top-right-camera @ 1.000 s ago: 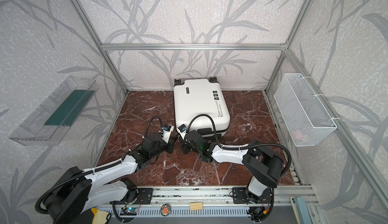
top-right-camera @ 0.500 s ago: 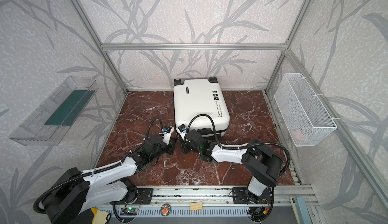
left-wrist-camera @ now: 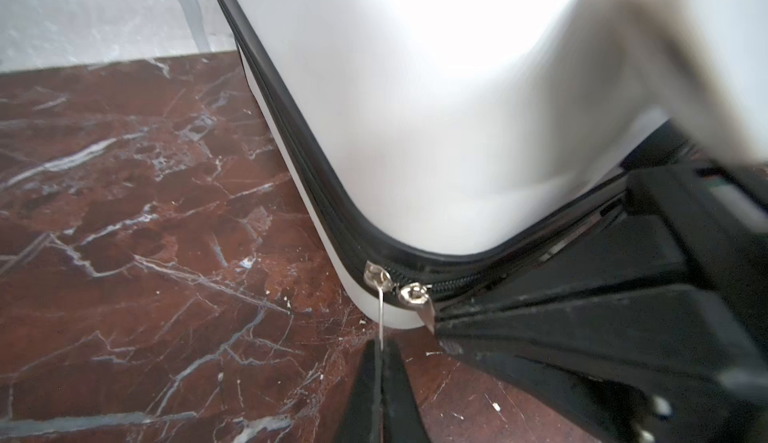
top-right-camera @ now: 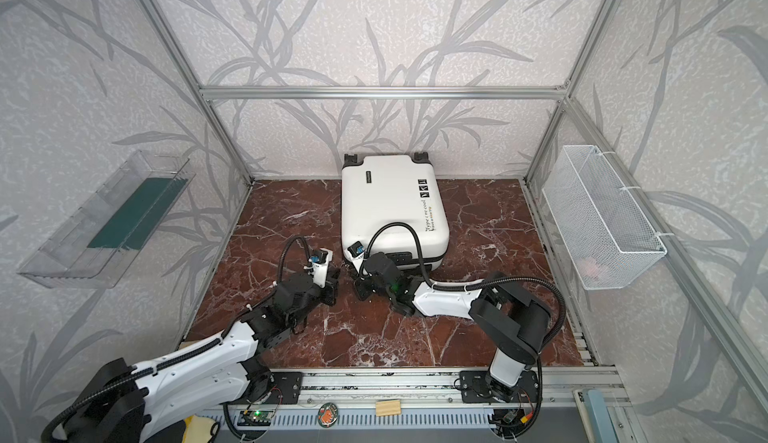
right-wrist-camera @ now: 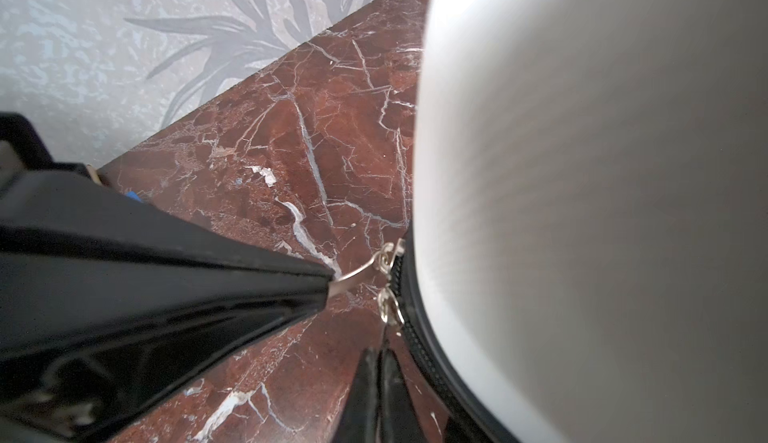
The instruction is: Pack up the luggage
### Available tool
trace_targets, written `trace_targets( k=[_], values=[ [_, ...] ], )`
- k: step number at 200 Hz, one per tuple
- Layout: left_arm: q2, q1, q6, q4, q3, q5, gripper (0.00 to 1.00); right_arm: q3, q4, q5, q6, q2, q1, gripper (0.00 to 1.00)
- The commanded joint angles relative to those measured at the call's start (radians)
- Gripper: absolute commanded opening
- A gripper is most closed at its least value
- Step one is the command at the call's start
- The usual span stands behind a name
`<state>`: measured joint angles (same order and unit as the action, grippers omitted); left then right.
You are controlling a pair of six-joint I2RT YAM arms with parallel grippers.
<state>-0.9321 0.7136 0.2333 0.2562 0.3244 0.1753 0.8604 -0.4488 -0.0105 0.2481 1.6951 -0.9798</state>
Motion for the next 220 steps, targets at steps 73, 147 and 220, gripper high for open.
trace_targets(
  k=[73,147,220],
  values=[
    [0.287,-0.012,0.002,-0.172,-0.001,0.208,0.83,0.106,-0.032,-0.121,0.076,-0.011,0.001,0.51],
    [0.355,-0.141,-0.041,-0.244,0.124,0.272,0.99,0.269,0.278,-0.133,0.046,-0.161,0.151,0.78],
    [0.221,-0.332,-0.104,-0.289,0.341,0.2,0.99,0.293,0.491,-0.134,0.093,-0.33,0.533,1.0]
  ],
)
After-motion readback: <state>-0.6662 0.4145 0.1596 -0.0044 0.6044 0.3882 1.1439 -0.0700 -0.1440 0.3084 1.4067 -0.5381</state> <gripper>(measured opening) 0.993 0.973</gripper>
